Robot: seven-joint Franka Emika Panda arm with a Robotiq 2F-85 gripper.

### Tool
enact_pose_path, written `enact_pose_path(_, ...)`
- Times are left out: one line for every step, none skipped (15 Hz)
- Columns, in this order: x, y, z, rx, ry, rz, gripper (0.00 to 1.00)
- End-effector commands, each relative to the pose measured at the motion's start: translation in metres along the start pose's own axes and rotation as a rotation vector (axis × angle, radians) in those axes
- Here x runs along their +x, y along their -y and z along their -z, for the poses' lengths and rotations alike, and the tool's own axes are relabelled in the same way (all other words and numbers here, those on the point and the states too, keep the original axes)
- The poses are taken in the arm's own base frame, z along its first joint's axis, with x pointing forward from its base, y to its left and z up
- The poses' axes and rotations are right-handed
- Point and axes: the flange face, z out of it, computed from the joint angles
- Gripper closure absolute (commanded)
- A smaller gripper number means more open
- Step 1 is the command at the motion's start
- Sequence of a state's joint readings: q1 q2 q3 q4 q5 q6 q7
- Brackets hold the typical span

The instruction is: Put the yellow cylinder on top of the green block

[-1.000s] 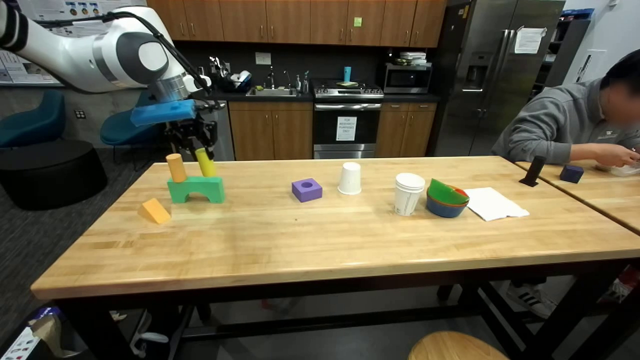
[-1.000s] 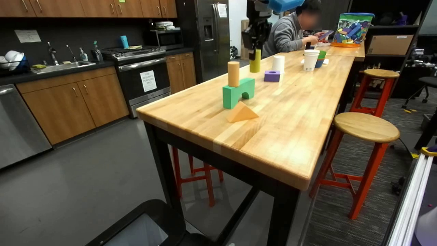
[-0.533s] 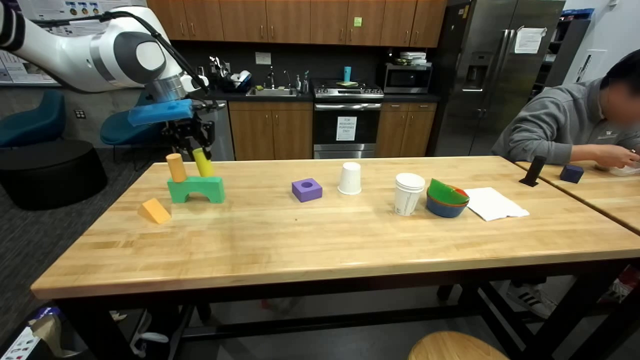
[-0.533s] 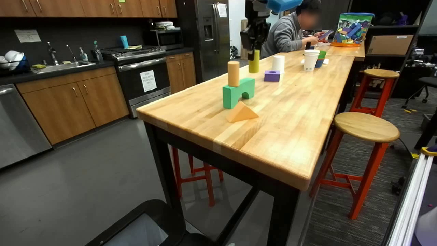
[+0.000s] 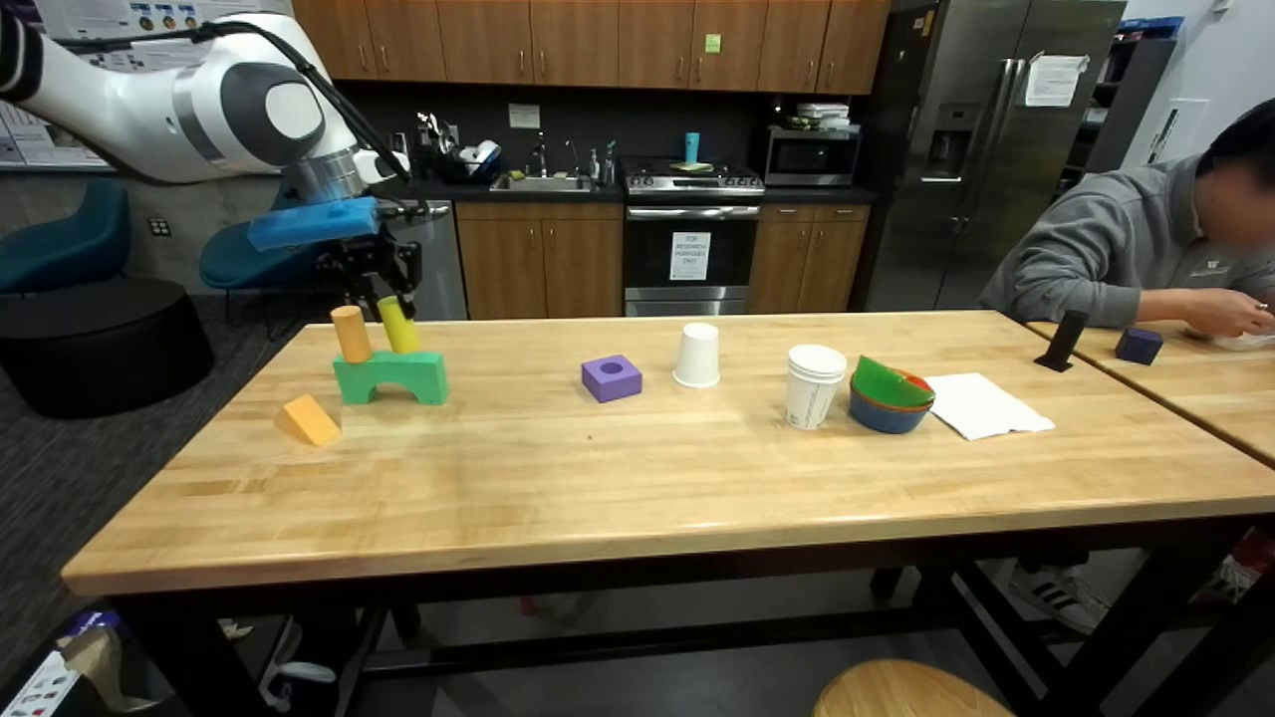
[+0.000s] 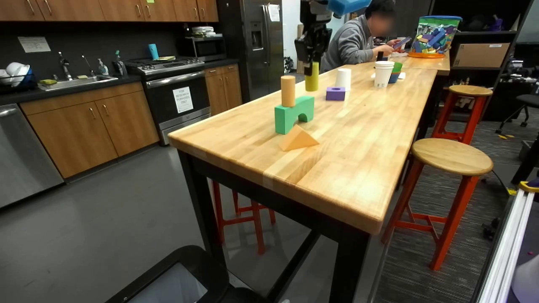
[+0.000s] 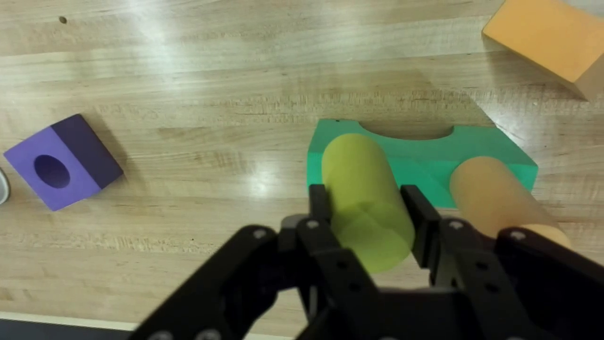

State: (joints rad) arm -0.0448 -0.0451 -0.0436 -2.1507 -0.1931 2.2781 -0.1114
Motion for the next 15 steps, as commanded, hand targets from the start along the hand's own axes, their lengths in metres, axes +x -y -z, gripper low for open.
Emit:
enact_pose_path(0.0045,0.0065,0.0067,0.002,0.000,0.000,0.84)
enact_pose_path(0.0054,0.0082,0.0074,0.003,-0.003,0.005,0.84)
enact_pose_path(0.0063,0.0103,0.0081,0.004,-0.005,0.010,0.84)
enact_pose_path(0.0068,0.0118,0.0086,0.003,-0.006,0.013,0.84)
enact_pose_path(0.0074,0.0131,0.0089,0.004,-0.006,0.017,0.84)
enact_pose_path(0.0081,0.0142,0.0084,0.006,-0.005,0.019,0.84)
enact_pose_path(0.0089,0.0149,0.0075,0.007,-0.003,0.021,0.84)
enact_pose_path(0.0095,0.0154,0.0069,0.007,-0.002,0.021,0.84)
enact_pose_path(0.0098,0.0157,0.0064,0.009,-0.002,0.023,0.84)
enact_pose_path(0.0104,0.0160,0.0057,0.008,0.000,0.023,0.84)
enact_pose_path(0.0108,0.0160,0.0052,0.008,0.001,0.024,0.84)
enact_pose_path(0.0113,0.0158,0.0046,0.008,0.002,0.023,0.84)
enact_pose_path(0.0122,0.0152,0.0036,0.010,0.000,0.021,0.84)
enact_pose_path(0.0133,0.0147,0.0024,0.015,-0.001,0.020,0.84)
enact_pose_path(0.0144,0.0142,0.0008,0.015,0.001,0.016,0.84)
